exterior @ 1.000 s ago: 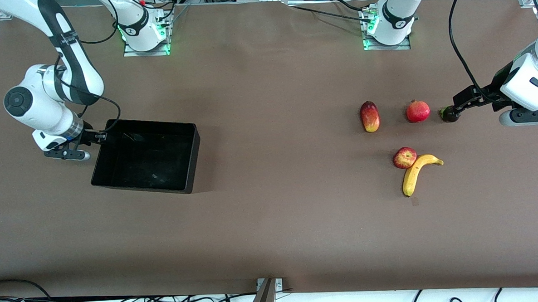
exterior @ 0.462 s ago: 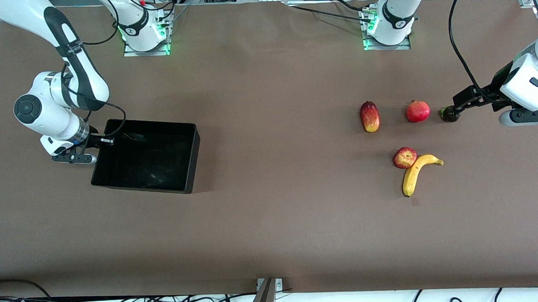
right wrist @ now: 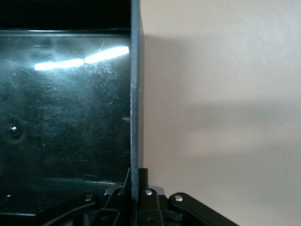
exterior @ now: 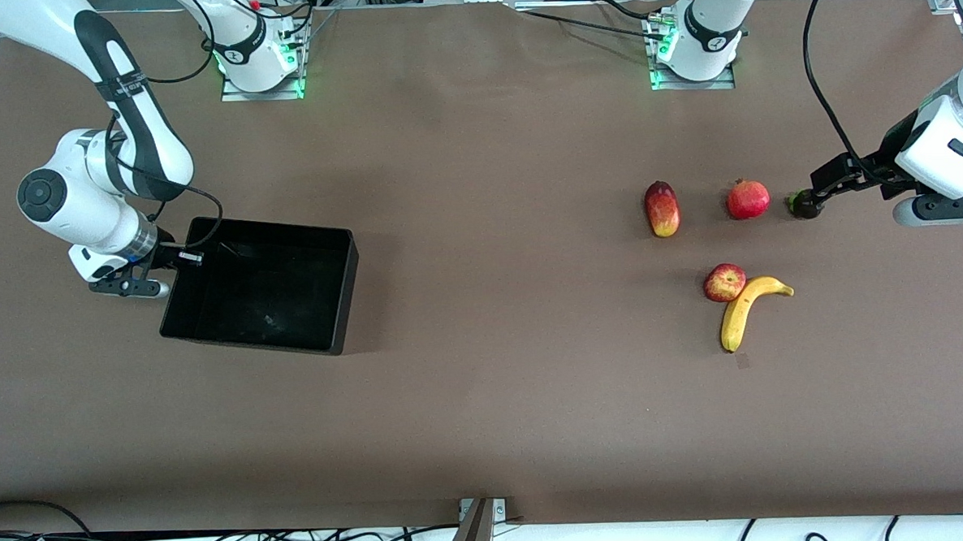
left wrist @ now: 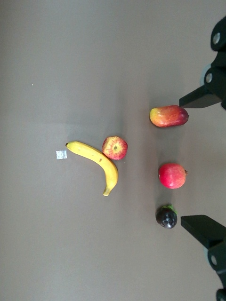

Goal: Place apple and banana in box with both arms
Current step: 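Slide the black box with the right gripper toward the fruit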

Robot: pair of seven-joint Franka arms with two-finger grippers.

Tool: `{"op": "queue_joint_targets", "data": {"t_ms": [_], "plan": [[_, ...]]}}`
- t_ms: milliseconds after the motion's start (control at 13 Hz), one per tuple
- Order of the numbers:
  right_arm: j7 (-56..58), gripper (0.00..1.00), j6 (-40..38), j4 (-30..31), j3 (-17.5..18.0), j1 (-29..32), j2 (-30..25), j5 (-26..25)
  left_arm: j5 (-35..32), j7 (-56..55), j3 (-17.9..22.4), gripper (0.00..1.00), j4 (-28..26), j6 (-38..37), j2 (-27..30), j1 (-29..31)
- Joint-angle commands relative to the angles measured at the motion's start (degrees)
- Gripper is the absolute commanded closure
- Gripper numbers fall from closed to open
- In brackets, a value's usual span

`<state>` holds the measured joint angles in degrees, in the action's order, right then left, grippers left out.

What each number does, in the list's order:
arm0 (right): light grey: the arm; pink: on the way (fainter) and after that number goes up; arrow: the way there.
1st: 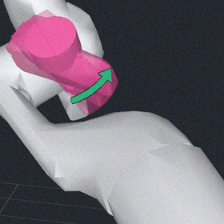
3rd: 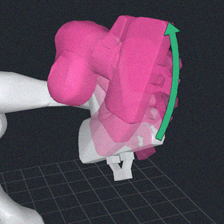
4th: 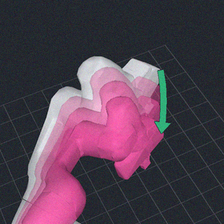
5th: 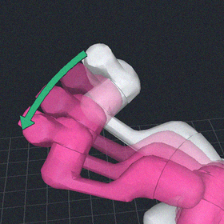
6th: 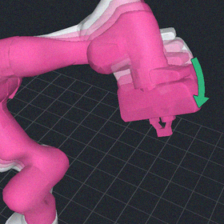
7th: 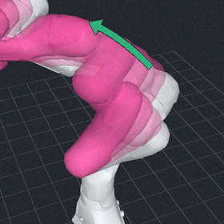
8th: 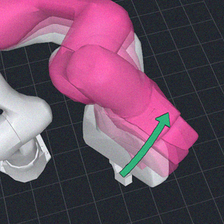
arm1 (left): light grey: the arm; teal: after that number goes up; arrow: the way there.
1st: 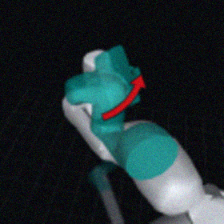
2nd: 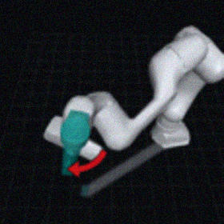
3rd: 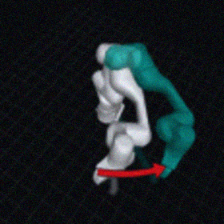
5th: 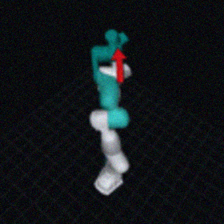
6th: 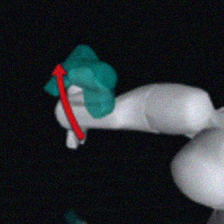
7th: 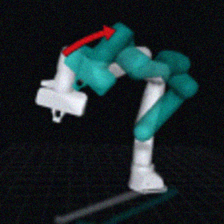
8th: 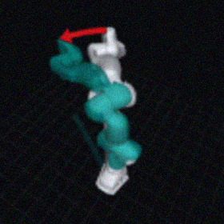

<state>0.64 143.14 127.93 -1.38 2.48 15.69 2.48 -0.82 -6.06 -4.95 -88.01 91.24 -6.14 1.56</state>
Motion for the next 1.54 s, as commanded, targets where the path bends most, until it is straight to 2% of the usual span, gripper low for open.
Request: {"op": "queue_joint_targets", "data": {"t_ms": [0,154,308,692,923,1154,1231,1462], "plan": [[-0.8,1.00,-12.5,-8.7,6.2,0.1,-2.3,2.2,-0.2,-0.4,-0.1,0.00,1.6,-1.2,-0.6,0.2],[-6.9,1.00,-22.5,-17.9,7.6,-1.9,-0.8,4.3,-0.2,-0.4,-0.2,0.00,1.6,-1.2,-0.6,0.2],[-11.8,1.00,-25.3,-23.6,7.6,-8.0,0.7,6.6,-0.2,-0.4,-0.2,0.00,1.5,-1.2,-0.6,0.2],[-30.0,1.00,-25.5,-33.8,7.4,-27.4,8.2,6.0,-0.2,-0.4,-0.2,0.00,1.5,-1.2,-0.6,0.2],[-38.8,1.00,-24.8,-38.5,7.0,-35.7,14.0,6.0,-0.2,-0.4,-0.1,0.00,1.5,-1.2,-0.6,0.2],[-43.8,1.00,-24.8,-45.6,6.3,-40.7,20.3,5.8,-0.2,-0.4,-0.2,0.00,1.5,-1.2,-0.6,0.2],[-44.2,1.00,-24.8,-46.4,5.0,-42.9,21.6,5.4,-0.2,-0.4,-0.2,0.00,1.6,-1.2,-0.6,0.2],[-44.3,1.00,-21.6,-46.6,4.5,-44.9,24.1,5.2,-0.2,-0.4,-0.2,0.00,1.6,-1.2,-0.6,0.1]]}}
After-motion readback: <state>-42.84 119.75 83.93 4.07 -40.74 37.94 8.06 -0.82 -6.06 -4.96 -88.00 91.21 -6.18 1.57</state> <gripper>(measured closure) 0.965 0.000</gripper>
